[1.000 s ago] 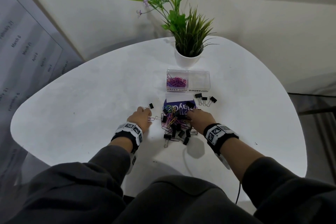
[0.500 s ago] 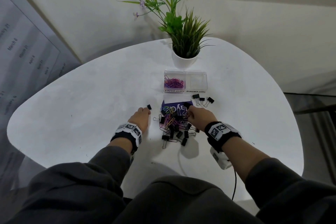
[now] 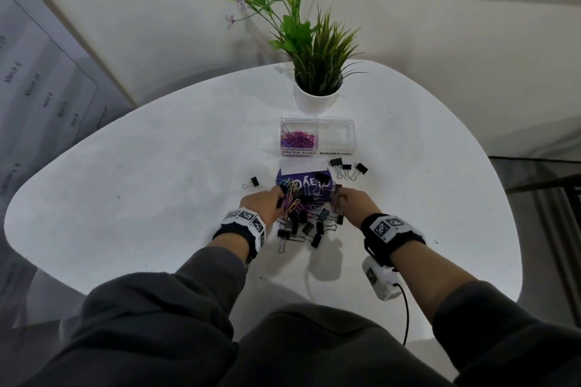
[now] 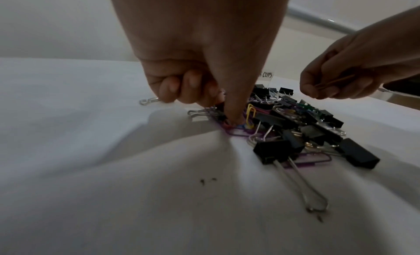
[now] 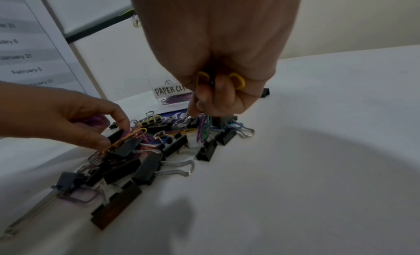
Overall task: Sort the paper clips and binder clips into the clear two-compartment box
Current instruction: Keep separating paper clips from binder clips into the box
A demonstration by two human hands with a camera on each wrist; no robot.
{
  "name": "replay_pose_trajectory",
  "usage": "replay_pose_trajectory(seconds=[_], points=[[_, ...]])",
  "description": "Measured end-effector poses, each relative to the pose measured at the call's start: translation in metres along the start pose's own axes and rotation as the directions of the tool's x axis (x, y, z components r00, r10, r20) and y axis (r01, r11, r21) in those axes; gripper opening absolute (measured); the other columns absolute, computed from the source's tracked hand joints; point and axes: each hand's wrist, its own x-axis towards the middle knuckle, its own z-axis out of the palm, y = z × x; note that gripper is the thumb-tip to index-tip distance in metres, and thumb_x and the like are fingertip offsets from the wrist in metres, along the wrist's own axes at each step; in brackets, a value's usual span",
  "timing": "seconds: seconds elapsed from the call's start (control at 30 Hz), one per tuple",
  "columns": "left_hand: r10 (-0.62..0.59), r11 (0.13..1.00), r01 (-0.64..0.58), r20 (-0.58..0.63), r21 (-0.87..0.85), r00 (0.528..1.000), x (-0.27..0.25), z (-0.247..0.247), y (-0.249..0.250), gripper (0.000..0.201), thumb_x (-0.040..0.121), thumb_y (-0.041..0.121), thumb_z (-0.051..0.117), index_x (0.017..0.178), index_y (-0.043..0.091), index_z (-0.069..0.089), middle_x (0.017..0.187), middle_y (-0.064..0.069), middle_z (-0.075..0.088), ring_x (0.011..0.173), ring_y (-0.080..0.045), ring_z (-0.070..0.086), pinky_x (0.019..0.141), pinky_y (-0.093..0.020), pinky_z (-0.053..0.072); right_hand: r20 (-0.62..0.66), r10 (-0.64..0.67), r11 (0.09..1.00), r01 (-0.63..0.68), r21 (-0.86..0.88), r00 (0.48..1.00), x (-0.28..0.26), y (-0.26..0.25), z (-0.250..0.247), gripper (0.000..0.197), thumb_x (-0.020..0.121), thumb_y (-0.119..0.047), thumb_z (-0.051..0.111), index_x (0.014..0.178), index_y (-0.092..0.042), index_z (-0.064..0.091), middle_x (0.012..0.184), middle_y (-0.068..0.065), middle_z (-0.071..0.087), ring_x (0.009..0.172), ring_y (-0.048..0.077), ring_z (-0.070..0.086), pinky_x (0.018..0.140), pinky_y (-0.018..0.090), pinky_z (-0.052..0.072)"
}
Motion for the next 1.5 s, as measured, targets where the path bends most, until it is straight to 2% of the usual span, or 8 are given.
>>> replay_pose_trajectory(seconds=[0.17, 0.43, 0.63, 0.87, 1.13, 1.27, 1.43, 1.5], points=[[-0.022, 1.0, 0.022, -0.042, 0.007, 0.999, 0.003, -0.006, -0.001, 0.037, 0.097, 0.03, 0.046, 0.128, 0.01, 0.042, 0.108, -0.012, 0.065, 0.098, -0.03, 0.063, 0.082, -0.037, 0.049, -0.067, 0.003, 1.0, -0.001, 0.025, 0.998, -0.001, -0.002, 0.001, 0.024, 0.1, -0.026, 0.039, 0.104, -0.005, 0.05, 0.087, 0.013, 0.06, 0.075, 0.024, 0.052, 0.068, 0.029, 0.037], [-0.113, 0.992, 0.108, -0.078, -0.065, 0.991, -0.001, -0.019, -0.029, 0.044, 0.097, 0.031, 0.043, 0.137, 0.016, 0.033, 0.121, -0.008, 0.063, 0.108, -0.029, 0.061, 0.088, -0.033, 0.047, 0.008, -0.052, 0.99, 0.053, -0.133, 0.999, 0.008, -0.023, 0.016, 0.036, 0.097, -0.035, 0.046, 0.069, -0.013, 0.037, 0.071, 0.004, 0.051, 0.076, 0.025, 0.051, 0.065, 0.032, 0.035], [-0.166, 0.985, 0.166, -0.004, -0.049, 0.986, 0.008, -0.008, 0.001, 0.042, 0.089, 0.049, 0.053, 0.107, 0.011, 0.057, 0.101, -0.006, 0.065, 0.097, -0.026, 0.063, 0.077, -0.032, 0.046, 0.047, -0.107, 0.907, 0.117, -0.406, 0.993, 0.006, -0.047, 0.028, 0.026, 0.096, -0.035, 0.045, 0.099, -0.011, 0.053, 0.106, 0.011, 0.065, 0.1, 0.029, 0.062, 0.081, 0.036, 0.048], [-0.198, 0.974, 0.206, 0.09, -0.093, 0.976, 0.023, -0.002, 0.016, 0.023, 0.092, 0.019, 0.052, 0.106, 0.004, 0.064, 0.108, -0.013, 0.068, 0.096, -0.03, 0.065, 0.079, -0.036, 0.052, 0.067, -0.157, 0.824, 0.168, -0.541, 0.985, 0.011, -0.055, 0.042, 0.019, 0.095, -0.015, 0.045, 0.11, -0.006, 0.052, 0.108, 0.012, 0.067, 0.097, 0.031, 0.065, 0.074, 0.035, 0.048], [-0.179, 0.958, 0.184, 0.043, -0.222, 0.983, 0.017, -0.011, 0.003, 0.026, 0.095, 0.021, 0.046, 0.102, 0.002, 0.063, 0.11, -0.017, 0.066, 0.1, -0.033, 0.063, 0.082, -0.036, 0.05, 0.048, -0.118, 0.942, 0.127, -0.31, 0.992, 0.016, -0.042, 0.024, 0.023, 0.097, -0.026, 0.041, 0.106, -0.007, 0.051, 0.108, 0.012, 0.06, 0.099, 0.031, 0.059, 0.075, 0.035, 0.043], [-0.156, 0.951, 0.159, 0.032, -0.265, 0.987, 0.011, -0.016, -0.004, 0.027, 0.097, 0.02, 0.041, 0.108, 0.002, 0.058, 0.107, -0.018, 0.062, 0.099, -0.031, 0.06, 0.083, -0.034, 0.046, -0.015, -0.059, 0.993, 0.057, -0.104, 0.998, 0.017, -0.034, 0.016, 0.015, 0.1, -0.02, 0.033, 0.091, -0.008, 0.036, 0.074, 0.009, 0.05, 0.075, 0.028, 0.05, 0.065, 0.032, 0.033], [-0.193, 0.915, 0.183, 0.007, -0.359, 0.981, 0.008, -0.018, -0.014, 0.034, 0.102, 0.019, 0.027, 0.117, -0.002, 0.05, 0.119, -0.022, 0.059, 0.108, -0.035, 0.057, 0.09, -0.038, 0.043, -0.062, -0.013, 1.0, 0.014, 0.012, 0.998, 0.016, -0.021, 0.008, 0.02, 0.099, -0.016, 0.033, 0.11, -0.009, 0.047, 0.087, 0.017, 0.065, 0.08, 0.033, 0.066, 0.072, 0.039, 0.052], [-0.226, 0.908, 0.206, -0.013, -0.365, 0.974, 0.006, -0.02, -0.017, 0.037, 0.103, 0.019, 0.025, 0.116, -0.005, 0.05, 0.119, -0.025, 0.059, 0.108, -0.037, 0.057, 0.09, -0.039, 0.044, -0.027, 0.025, 0.993, -0.022, 0.115, 0.999, 0.018, -0.014, 0.005, 0.02, 0.096, -0.008, 0.033, 0.106, -0.011, 0.05, 0.085, 0.014, 0.062, 0.072, 0.028, 0.062, 0.065, 0.034, 0.051]])
